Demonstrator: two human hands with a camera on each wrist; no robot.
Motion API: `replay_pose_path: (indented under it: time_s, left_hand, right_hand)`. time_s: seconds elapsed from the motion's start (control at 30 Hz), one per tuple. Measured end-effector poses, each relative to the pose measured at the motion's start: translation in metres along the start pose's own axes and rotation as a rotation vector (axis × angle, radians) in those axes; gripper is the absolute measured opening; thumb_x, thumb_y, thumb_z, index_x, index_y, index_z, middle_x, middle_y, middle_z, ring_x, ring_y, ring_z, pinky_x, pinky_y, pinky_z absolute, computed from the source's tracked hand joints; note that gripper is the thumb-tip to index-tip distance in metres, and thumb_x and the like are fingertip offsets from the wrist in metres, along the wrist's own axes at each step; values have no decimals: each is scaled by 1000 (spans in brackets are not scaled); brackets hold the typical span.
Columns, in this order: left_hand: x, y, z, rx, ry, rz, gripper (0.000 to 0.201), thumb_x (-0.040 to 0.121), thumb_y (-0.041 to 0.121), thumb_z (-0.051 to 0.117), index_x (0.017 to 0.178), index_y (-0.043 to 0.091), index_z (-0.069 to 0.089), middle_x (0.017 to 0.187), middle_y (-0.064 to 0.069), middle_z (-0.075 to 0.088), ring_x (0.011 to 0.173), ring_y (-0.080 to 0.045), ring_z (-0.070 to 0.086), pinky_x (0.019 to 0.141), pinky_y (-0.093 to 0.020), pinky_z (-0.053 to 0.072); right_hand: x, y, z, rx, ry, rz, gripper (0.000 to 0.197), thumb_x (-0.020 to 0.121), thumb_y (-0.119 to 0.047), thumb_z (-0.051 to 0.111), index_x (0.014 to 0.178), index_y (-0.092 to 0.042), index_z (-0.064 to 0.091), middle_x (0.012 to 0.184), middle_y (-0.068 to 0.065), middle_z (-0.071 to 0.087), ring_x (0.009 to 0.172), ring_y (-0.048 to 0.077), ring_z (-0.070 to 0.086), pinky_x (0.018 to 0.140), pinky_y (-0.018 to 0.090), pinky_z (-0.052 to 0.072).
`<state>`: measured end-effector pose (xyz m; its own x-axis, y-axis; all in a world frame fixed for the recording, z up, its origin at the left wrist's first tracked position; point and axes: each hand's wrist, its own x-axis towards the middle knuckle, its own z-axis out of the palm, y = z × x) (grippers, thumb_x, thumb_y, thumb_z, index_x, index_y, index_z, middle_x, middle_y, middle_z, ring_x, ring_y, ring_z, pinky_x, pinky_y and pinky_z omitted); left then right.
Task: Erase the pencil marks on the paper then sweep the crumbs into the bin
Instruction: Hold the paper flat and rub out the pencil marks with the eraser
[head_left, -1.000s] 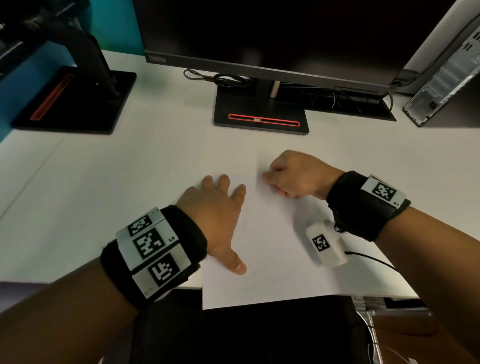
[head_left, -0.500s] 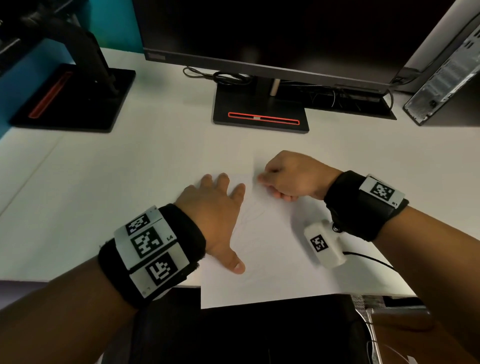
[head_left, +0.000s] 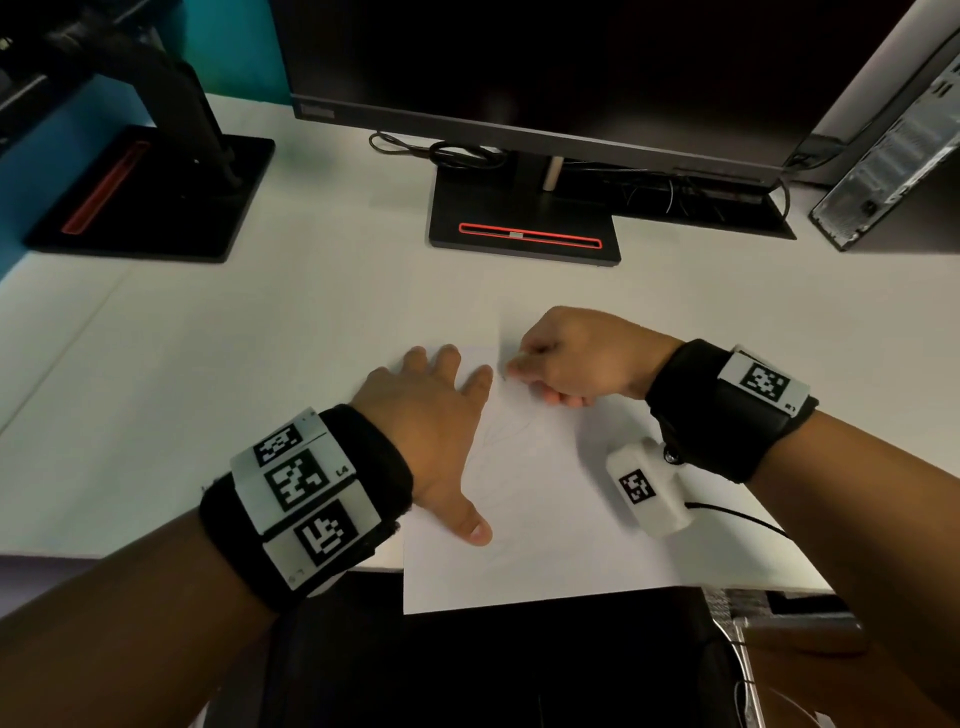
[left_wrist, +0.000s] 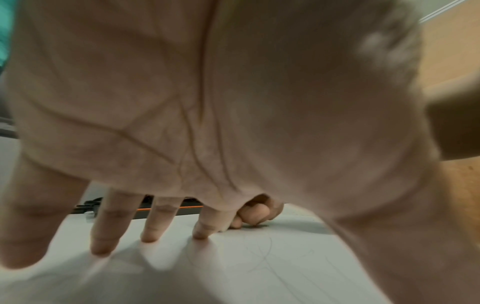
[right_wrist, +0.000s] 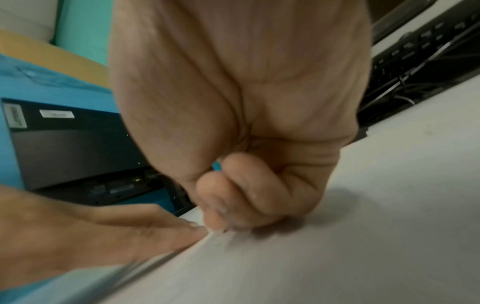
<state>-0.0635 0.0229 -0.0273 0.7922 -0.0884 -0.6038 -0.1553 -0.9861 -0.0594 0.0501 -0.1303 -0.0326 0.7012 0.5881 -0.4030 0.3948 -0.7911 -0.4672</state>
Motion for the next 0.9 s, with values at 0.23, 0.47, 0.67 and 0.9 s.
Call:
replay_pose_path:
  time_s: [0.23,0.47,0.67,0.9]
  left_hand:
    - [-1,-2,1,-4,0,4,146,58,86,70,159,22,-13,167,-11,-9,153,-37,0,119,-54,28]
    - [-1,-4,3,-24,-12,1,146,58,86,70,158,24,-16,167,-11,-14,154,-36,-7,121,-55,23]
    - [0,-4,2,-26,-34,-3,147,60,86,70,158,24,-21,166,-10,-20,154,-35,-11,122,-56,19]
    - [0,-4,2,-23,-39,-3,147,59,87,68,157,25,-23,166,-10,-22,154,-35,-13,122,-56,17]
  right_hand:
    - [-6,-5,4,-13,-100,-18,41,98,-37,55,71,-8,66,62,3,66,47,14,54,50,25,48]
    - [-7,-8,6,-16,-114,-7,42,96,-35,54,74,-1,65,59,6,61,49,17,50,50,26,47]
    - [-5,-8,2,7,-33,21,43,96,-32,53,73,1,65,60,11,62,49,19,50,51,27,45]
    - [-6,-6,-2,37,-43,38,41,96,-33,55,72,-2,66,60,6,61,50,19,50,50,27,45]
